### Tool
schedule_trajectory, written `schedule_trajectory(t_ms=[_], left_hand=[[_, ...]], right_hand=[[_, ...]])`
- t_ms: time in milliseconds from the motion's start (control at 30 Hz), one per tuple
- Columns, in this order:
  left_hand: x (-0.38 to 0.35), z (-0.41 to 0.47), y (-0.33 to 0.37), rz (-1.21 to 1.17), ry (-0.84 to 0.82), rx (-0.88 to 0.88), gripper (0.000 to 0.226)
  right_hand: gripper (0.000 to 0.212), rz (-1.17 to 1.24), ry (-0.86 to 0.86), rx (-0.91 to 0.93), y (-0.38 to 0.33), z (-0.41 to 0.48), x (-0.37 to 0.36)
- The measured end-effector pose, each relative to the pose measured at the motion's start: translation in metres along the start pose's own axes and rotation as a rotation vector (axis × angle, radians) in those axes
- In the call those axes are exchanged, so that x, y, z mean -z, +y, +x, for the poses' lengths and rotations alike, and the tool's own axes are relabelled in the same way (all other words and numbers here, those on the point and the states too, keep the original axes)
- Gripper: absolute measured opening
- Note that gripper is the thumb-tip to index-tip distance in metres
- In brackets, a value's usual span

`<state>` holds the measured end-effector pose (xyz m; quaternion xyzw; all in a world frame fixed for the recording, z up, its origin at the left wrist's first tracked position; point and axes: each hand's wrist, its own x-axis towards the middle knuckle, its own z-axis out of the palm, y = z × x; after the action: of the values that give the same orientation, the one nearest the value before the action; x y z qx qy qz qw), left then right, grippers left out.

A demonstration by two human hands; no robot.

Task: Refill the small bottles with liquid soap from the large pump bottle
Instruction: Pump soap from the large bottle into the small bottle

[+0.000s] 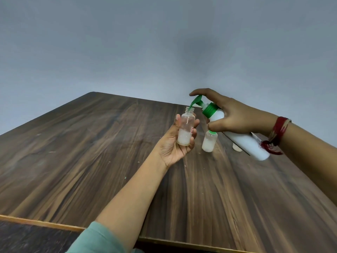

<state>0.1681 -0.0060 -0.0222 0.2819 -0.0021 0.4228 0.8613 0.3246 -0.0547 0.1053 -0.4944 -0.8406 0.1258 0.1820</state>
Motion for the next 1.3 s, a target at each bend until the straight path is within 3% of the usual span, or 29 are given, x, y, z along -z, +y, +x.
schedule_trajectory(t_ms=[233, 533, 833, 1100, 1300], left_hand=[[-0.0023, -0.0016, -0.0022, 0.036, 0.013, 0.013, 0.065], [-0.0013, -0.0013, 0.0002, -0.018, 0.011, -0.005, 0.053], [-0.0029, -0.0021, -0.0015, 0.014, 0.017, 0.009, 0.054], [-0.0039, -0.0026, 0.0002, -0.045, 0.022, -0.015, 0.058], [-0.0030, -0.0019, -0.0002, -0.023, 0.023, -0.014, 0.054]], right_hand=[[0.059, -0.035, 0.032, -0.013, -0.0019, -0.0020, -0.0015], [0.082, -0.014, 0.011, -0.009, 0.0000, 0.0026, -0.0010], [0.058, -0.030, 0.030, -0.018, -0.0029, 0.0000, 0.0001], [0.079, -0.013, 0.026, -0.009, -0.0013, 0.0044, -0.0025], [0.067, 0.010, 0.006, -0.007, -0.0002, 0.0043, -0.0002]])
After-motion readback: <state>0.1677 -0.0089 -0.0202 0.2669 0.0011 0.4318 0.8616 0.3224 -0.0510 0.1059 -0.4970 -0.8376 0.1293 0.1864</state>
